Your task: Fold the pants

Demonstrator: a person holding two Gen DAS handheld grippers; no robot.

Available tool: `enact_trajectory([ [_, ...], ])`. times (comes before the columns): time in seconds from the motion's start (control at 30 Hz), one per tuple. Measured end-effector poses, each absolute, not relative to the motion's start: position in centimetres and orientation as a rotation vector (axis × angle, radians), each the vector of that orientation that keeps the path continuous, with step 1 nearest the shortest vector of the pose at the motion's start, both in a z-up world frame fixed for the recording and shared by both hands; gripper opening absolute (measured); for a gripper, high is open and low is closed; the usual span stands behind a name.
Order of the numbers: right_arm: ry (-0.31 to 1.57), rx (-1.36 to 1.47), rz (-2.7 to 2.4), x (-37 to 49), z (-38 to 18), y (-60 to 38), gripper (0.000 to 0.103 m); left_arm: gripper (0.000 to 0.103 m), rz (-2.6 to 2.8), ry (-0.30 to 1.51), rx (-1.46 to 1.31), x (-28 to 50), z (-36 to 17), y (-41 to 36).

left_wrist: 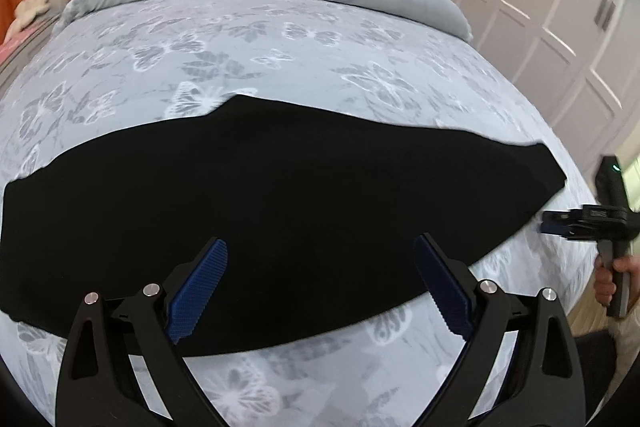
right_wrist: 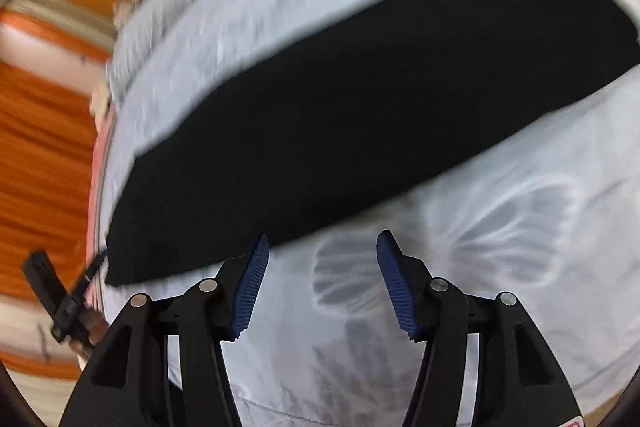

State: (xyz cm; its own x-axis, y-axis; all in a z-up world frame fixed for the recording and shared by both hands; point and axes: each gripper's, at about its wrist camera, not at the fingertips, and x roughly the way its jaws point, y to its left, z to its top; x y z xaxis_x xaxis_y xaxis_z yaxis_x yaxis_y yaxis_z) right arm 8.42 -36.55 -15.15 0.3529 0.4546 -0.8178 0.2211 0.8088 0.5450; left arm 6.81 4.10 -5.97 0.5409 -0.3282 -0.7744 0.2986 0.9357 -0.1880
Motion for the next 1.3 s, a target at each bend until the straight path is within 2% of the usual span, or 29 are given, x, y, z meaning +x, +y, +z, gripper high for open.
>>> enact_trajectory([
  [0.03,1.217,0.638,0.166,8.9,-15.4,-36.0,0.057,0.092,-0.392,0.927,-0.017,6.5,-6.1,3.4],
  [0.07,1.185,0.622,0.163,9.4,-15.4,-35.6,0.051,0.093,-0.411,0.927,-0.003,6.2,-6.2,2.7],
  [0.1,1.167,0.607,0.166,10.0,-15.2,-35.4,0.016,0.094,-0.429,0.927,0.01,6.0,-6.3,2.0],
  [0.13,1.163,0.592,0.158,10.9,-15.0,-35.3,0.006,0.094,-0.446,0.922,0.036,5.6,-6.5,1.0],
  [0.3,0.915,0.657,0.211,12.5,-8.9,-36.6,0.005,0.095,-0.521,0.893,0.162,4.1,-7.5,-3.8],
  [0.43,0.918,0.642,0.201,14.0,-8.9,-37.0,0.005,0.094,-0.43,0.875,0.309,4.4,-9.4,-7.1],
  [0.47,0.95,0.629,0.199,14.5,-9.7,-36.8,0.005,0.09,-0.373,0.884,0.332,5.1,-10.2,-7.7],
  [0.5,0.973,0.616,0.196,15.0,-10.3,-34.9,0.006,0.072,-0.347,0.897,0.321,5.9,-10.7,-7.8],
  [0.53,0.991,0.609,0.196,14.5,-10.9,-34.5,0.006,0.061,-0.336,0.919,0.298,6.8,-11.0,-7.6],
  [0.57,1.005,0.604,0.196,14.3,-11.2,-34.4,0.01,0.061,-0.332,0.945,0.251,7.7,-11.1,-7.3],
  [0.63,1.04,0.577,0.193,12.6,-11.7,-33.8,0.013,0.05,-0.323,0.942,0.151,9.0,-10.3,-6.1],
  [0.67,1.054,0.58,0.198,12.0,-12.1,-32.1,0.019,0.048,-0.323,0.927,0.123,9.4,-9.6,-5.7],
  [0.7,1.069,0.589,0.214,10.9,-12.1,-31.8,0.027,0.047,-0.328,0.91,0.099,9.7,-9.0,-5.2],
  [0.83,1.166,0.642,0.291,10.1,-14.1,-29.4,0.044,0.047,-0.317,0.857,0.036,10.6,-6.7,-3.6],
  [0.93,1.21,0.686,0.297,11.5,-15.9,-27.7,0.046,0.046,-0.305,0.835,0.016,11.4,-5.7,-2.8],
  [1.03,1.177,0.707,0.273,13.0,-16.2,-27.0,0.047,0.046,-0.301,0.838,-0.013,11.8,-5.4,-2.1],
  [1.07,1.167,0.716,0.272,13.4,-16.3,-26.9,0.044,0.046,-0.297,0.84,-0.017,11.8,-5.4,-2.0],
  [1.13,1.158,0.699,0.263,13.9,-16.4,-26.7,0.015,0.046,-0.296,0.843,-0.023,12.0,-5.4,-1.7],
  [1.17,1.158,0.697,0.274,13.7,-16.1,-26.7,0.011,0.046,-0.291,0.841,-0.022,11.9,-5.3,-1.5],
  [1.3,1.091,0.759,0.391,11.3,-12.6,-28.0,0.005,0.046,-0.29,0.821,-0.007,11.3,-4.3,-0.7],
])
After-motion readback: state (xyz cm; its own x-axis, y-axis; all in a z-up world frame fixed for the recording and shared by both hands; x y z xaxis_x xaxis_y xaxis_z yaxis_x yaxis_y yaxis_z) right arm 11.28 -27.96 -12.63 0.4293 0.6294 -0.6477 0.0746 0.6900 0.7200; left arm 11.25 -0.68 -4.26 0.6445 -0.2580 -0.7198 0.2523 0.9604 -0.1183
